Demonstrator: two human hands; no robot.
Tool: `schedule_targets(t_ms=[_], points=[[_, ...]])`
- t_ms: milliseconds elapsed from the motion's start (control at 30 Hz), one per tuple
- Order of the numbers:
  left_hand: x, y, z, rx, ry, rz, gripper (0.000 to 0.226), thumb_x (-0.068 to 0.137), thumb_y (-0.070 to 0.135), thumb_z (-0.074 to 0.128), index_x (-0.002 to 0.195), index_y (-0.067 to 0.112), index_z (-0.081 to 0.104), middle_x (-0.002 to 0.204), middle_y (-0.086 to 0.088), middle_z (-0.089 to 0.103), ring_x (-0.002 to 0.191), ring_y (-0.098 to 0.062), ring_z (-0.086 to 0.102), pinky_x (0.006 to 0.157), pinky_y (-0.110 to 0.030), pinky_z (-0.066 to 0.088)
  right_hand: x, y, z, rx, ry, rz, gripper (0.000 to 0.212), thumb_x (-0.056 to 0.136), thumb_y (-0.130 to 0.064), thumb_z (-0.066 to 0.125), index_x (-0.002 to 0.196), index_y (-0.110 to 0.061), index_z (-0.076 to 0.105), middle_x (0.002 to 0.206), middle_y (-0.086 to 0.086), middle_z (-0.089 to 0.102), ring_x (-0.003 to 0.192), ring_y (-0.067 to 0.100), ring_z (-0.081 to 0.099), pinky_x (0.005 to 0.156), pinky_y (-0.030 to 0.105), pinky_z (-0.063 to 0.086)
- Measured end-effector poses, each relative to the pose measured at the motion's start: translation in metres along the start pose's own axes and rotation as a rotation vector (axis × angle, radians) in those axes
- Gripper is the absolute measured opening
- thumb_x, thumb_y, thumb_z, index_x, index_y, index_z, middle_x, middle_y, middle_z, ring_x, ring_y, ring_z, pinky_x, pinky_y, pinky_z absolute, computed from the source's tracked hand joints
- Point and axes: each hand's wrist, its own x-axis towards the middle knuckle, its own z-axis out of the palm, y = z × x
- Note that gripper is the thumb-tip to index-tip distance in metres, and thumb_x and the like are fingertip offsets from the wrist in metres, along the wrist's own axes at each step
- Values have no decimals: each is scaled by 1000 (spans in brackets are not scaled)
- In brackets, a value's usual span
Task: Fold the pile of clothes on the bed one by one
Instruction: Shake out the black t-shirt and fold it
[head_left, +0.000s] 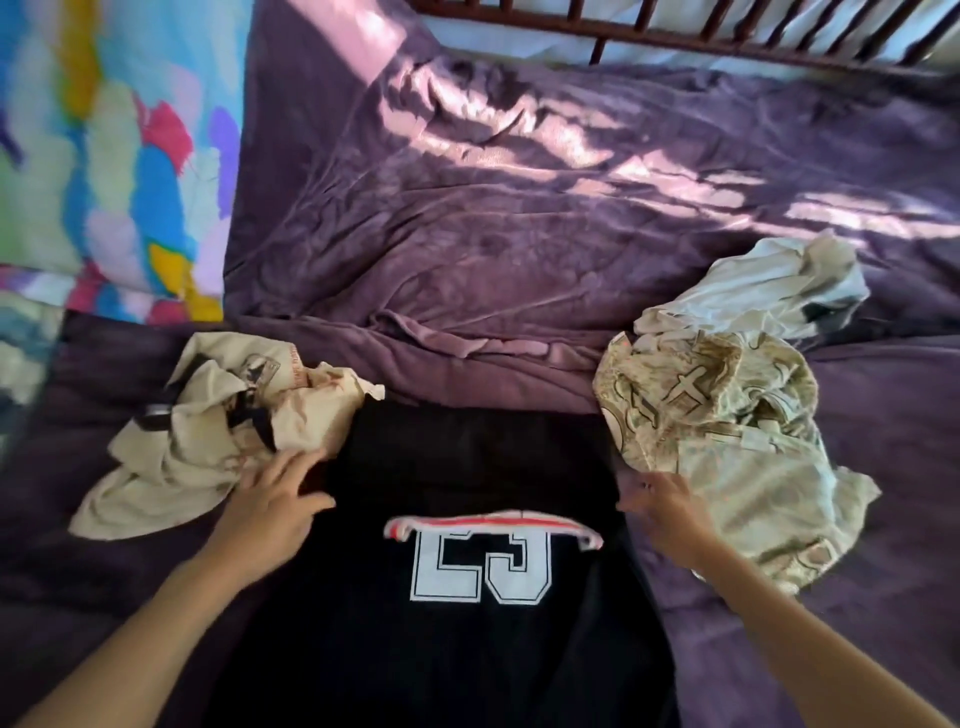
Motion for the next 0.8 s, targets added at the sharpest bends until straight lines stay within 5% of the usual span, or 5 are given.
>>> schedule_targets(t_ms=[167, 400, 500, 600, 800], points=[[-25, 46, 40, 193, -329, 90, 74, 20, 21, 86, 94, 21, 76, 114, -15, 66, 108, -31, 49, 72, -46, 54, -17, -42, 42, -348, -114, -145, 35, 42, -25, 68, 76, -23, 74, 93, 7, 69, 84, 30, 69, 57, 37, 55], [10, 64, 55, 217, -239, 238, 13, 56, 35, 72, 65, 26, 69, 60, 5, 63, 56, -16, 61, 65, -30, 41, 11, -76, 44, -491, -322, -112, 32, 91, -18, 41, 117, -11, 58, 125, 11, 56, 116, 28, 51, 93, 35, 39], [63, 58, 34, 200, -83, 93, 29, 68, 23, 56, 90, 16, 72, 91, -6, 68, 83, -25, 63, 67, -34, 48, 49, -83, 18, -351, 65, -112, 28, 75, -21, 42, 76, -6, 66, 80, 12, 66, 77, 34, 65, 60, 41, 52], [111, 47, 21, 279, -249, -66, 67, 83, 19, 57, 145, 18, 32, 150, -11, 30, 139, -27, 27, 107, -42, 29, 86, -74, 9, -346, -17, -50, 45, 82, -16, 47, 127, -8, 52, 134, 14, 46, 125, 34, 42, 96, 46, 40], [143, 29, 12, 321, -630, 29, 71, 85, 29, 57, 146, 25, 21, 138, -1, 43, 129, -21, 39, 108, -35, 27, 111, -58, 2, -478, -135, -37, 64, 86, -17, 55, 143, -20, 28, 139, 2, 40, 130, 24, 35, 109, 42, 21]])
